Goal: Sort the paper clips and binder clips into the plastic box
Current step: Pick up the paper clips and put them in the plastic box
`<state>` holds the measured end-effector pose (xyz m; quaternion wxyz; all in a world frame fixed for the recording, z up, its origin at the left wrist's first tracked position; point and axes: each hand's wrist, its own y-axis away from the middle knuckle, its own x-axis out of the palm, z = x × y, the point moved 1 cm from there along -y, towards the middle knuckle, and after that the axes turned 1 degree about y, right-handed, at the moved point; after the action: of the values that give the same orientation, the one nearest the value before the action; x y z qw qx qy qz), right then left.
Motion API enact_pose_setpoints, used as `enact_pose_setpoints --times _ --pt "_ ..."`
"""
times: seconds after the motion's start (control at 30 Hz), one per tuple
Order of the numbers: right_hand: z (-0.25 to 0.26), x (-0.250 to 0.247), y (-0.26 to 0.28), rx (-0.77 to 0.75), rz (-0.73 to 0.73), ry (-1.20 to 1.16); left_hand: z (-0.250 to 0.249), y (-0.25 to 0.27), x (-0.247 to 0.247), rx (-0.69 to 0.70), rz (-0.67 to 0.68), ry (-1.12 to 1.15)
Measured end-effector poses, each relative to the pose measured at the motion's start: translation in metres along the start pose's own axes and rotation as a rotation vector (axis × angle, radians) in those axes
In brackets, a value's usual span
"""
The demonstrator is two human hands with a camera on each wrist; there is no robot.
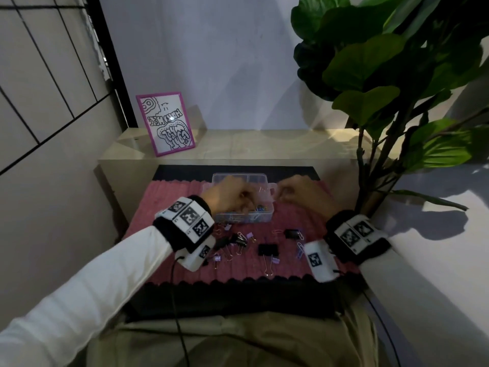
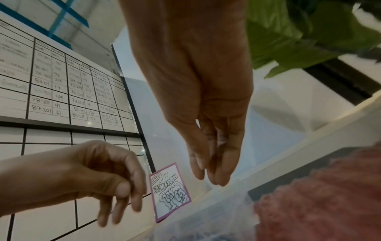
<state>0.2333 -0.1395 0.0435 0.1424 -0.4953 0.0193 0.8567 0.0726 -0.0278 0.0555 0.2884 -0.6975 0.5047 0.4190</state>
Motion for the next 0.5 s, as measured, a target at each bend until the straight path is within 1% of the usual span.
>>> enact_pose_setpoints --times 0.03,0.1,0.17,0.2,0.3,0.4,0.5 --pt "-0.008 -0.001 0.011 0.026 0.027 0.044 -0.009 -0.001 0.01 0.024 0.06 0.004" --pt "-0.024 0.001 0.032 0.132 0.165 0.103 -0.022 -0.009 0.032 0.076 0.167 -0.013" --pt "-0.036 0.008 0.047 0.226 0.319 0.139 -0.032 -0.022 0.054 0.108 0.238 -0.127" --pt "-0.04 0.014 0.052 0.23 0.352 0.134 -0.035 -0.028 0.063 0.113 0.264 -0.204" --pt "-0.053 0.037 0.062 0.212 0.327 0.134 -0.042 -0.042 0.08 0.1 0.291 -0.381" --pt "-0.063 0.051 0.064 0.279 0.266 0.184 -0.041 -0.046 0.089 0.105 0.27 -0.419" --pt "-0.058 0.047 0.067 0.241 0.217 0.107 -0.039 -0.046 0.089 0.084 0.268 -0.395"
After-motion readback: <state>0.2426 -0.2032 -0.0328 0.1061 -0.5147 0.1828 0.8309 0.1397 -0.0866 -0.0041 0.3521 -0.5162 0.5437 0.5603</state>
